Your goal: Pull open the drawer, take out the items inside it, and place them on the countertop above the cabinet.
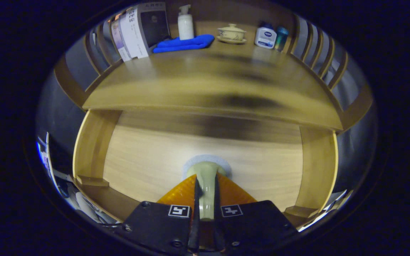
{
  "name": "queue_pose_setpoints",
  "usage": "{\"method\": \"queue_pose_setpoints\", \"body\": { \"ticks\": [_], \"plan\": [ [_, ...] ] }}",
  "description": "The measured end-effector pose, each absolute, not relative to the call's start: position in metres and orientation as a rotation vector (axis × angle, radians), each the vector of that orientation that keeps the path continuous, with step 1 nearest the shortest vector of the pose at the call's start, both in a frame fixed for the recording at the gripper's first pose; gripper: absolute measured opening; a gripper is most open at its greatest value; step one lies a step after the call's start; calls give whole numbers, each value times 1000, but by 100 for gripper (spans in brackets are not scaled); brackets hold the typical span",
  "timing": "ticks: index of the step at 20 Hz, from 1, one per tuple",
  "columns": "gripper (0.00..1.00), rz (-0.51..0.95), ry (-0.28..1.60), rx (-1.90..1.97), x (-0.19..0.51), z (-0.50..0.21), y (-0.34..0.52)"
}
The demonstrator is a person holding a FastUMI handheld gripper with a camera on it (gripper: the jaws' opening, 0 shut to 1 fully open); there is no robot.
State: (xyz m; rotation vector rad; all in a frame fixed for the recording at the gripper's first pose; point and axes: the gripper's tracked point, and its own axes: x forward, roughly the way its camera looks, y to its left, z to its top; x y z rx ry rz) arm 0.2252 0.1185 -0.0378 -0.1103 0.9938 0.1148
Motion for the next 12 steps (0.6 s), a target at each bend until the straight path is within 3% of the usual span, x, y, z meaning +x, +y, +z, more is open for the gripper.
{"method": "queue_pose_setpoints", "body": {
  "ticks": [12],
  "plan": [
    [19,103,805,-67,256,80,108]
  ]
}}
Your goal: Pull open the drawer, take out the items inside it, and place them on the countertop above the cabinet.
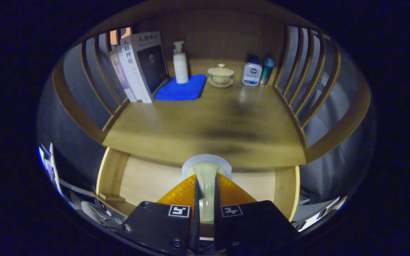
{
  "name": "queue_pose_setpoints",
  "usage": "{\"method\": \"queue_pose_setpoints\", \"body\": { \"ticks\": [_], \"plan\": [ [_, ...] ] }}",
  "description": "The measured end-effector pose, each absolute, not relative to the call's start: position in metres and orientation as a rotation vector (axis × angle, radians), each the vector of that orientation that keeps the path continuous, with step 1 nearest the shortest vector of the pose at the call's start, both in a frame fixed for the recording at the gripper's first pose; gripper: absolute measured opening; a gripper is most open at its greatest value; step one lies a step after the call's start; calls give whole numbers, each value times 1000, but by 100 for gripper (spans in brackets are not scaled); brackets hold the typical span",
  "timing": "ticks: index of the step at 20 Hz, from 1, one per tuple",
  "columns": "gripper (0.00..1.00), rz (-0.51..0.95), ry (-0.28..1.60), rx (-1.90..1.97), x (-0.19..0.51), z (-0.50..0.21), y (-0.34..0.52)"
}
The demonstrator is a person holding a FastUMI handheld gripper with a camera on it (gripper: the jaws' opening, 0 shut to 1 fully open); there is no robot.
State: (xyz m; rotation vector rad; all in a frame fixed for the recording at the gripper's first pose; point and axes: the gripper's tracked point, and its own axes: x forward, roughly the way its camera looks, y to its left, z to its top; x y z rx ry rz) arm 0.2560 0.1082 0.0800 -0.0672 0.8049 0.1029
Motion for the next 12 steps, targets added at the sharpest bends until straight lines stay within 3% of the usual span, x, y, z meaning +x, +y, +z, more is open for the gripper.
{"method": "queue_pose_setpoints", "body": {
  "ticks": [12],
  "plan": [
    [18,45,733,-41,367,107,123]
  ]
}}
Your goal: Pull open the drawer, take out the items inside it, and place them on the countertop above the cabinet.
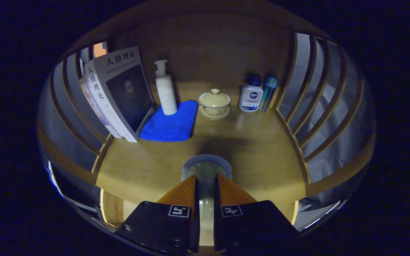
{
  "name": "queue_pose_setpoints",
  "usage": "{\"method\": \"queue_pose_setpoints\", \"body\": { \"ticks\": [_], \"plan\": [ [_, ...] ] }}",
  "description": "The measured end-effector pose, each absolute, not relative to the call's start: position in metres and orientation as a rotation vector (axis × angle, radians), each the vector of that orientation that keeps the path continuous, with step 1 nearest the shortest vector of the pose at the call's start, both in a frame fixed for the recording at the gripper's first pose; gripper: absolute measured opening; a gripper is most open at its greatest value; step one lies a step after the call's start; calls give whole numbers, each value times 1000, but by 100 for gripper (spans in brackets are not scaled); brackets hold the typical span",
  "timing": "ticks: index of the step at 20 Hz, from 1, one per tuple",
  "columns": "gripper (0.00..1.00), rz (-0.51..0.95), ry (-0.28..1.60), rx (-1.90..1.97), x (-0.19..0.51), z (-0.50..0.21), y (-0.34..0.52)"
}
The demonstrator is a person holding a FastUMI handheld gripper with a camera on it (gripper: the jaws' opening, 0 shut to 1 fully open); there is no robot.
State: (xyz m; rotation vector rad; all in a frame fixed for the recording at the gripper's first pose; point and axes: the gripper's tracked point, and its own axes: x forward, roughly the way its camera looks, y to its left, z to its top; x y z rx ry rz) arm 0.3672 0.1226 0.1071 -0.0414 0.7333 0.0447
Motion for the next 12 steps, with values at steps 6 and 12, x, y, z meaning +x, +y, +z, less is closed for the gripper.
{"method": "queue_pose_setpoints", "body": {
  "ticks": [6,12],
  "plan": [
    [18,27,716,-7,397,91,118],
    [21,44,656,26,408,79,118]
  ]
}}
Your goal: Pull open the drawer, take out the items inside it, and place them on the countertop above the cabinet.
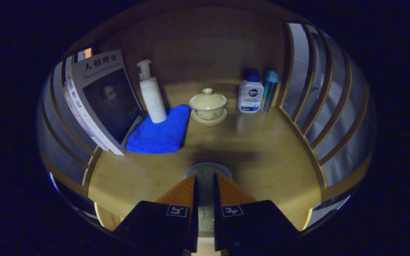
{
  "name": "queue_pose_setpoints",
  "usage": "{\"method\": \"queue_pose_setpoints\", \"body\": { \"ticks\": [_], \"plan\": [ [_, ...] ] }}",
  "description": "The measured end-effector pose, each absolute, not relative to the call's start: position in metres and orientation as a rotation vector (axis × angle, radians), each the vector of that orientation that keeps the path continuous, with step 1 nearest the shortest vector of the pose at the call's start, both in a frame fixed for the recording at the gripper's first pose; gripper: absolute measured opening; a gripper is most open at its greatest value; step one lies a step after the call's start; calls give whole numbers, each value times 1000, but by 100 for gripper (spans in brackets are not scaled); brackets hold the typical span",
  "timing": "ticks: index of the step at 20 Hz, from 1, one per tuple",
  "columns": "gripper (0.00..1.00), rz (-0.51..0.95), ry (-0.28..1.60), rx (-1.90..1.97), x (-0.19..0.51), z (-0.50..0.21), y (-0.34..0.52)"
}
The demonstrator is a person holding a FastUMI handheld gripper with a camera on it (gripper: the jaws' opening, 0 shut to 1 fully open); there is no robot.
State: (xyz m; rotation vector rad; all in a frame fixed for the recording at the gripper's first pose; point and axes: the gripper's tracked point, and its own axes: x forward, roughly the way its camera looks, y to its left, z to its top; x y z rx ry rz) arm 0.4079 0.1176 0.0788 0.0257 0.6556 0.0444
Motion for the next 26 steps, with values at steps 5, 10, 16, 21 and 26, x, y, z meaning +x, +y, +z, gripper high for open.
{"method": "queue_pose_setpoints", "body": {
  "ticks": [5,10,16,21,26],
  "plan": [
    [27,46,573,-19,409,79,117],
    [55,47,493,-13,404,83,122],
    [63,90,345,-38,375,106,131],
    [63,128,260,-99,337,104,141],
    [71,146,152,-133,289,110,154]
  ]
}}
